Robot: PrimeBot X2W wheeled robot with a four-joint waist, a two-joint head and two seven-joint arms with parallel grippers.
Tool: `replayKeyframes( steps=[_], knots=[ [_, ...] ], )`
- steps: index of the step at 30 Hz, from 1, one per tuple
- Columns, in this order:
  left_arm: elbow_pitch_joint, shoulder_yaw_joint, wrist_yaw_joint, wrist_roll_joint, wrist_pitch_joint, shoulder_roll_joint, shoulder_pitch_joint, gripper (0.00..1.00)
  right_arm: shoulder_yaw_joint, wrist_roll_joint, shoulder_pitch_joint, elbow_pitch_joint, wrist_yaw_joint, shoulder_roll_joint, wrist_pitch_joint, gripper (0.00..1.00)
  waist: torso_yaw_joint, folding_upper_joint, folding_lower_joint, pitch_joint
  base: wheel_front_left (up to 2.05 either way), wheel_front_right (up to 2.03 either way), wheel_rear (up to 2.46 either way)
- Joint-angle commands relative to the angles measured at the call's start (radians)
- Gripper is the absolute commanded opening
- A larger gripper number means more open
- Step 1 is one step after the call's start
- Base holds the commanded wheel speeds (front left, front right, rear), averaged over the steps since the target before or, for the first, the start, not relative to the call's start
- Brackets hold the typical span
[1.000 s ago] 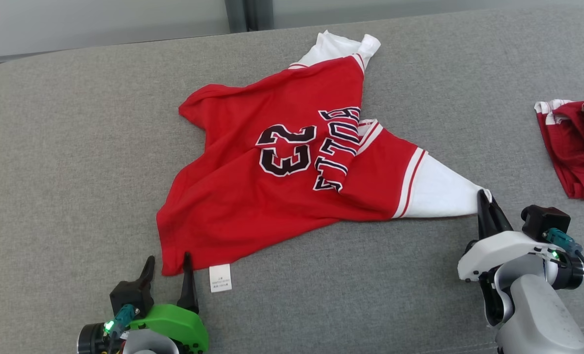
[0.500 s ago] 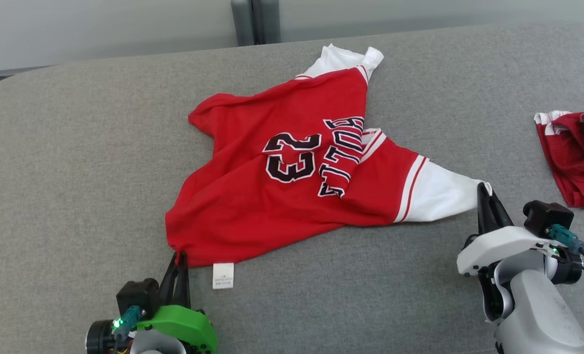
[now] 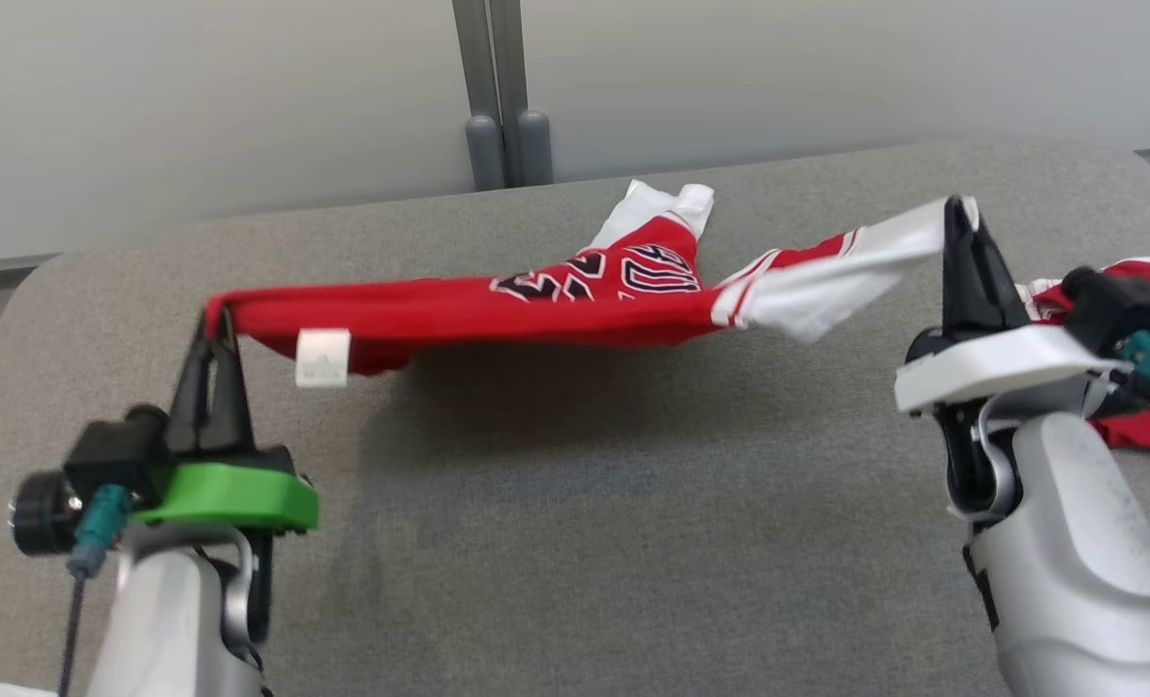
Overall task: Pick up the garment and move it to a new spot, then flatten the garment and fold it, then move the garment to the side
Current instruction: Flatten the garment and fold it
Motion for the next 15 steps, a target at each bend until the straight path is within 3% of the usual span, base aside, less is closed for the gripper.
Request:
replayKeyframes(
  steps=[1, 8, 15],
  knots=[
    [-0.014, 0.017, -0.009, 0.017, 0.0, 0.022, -0.042, 0.0, 0.003, 0.009, -0.03, -0.026, -0.001, -0.018, -0.003, 0.0, -0.012, 0.0, 0.0, -0.028, 0.0, 0.0, 0.0],
    [-0.043, 0.075, -0.035, 0.071, 0.001, 0.094, -0.203, 0.0, 0.022, 0.056, -0.165, -0.128, -0.001, -0.081, -0.001, 0.0, -0.027, 0.0, 0.0, -0.035, 0.0, 0.0, 0.0],
    [0.034, 0.057, -0.055, 0.103, 0.001, 0.124, -0.31, 0.0, 0.029, 0.072, -0.244, -0.123, -0.001, -0.097, 0.042, 0.0, -0.036, 0.0, 0.0, 0.047, 0.0, 0.0, 0.0]
  ],
)
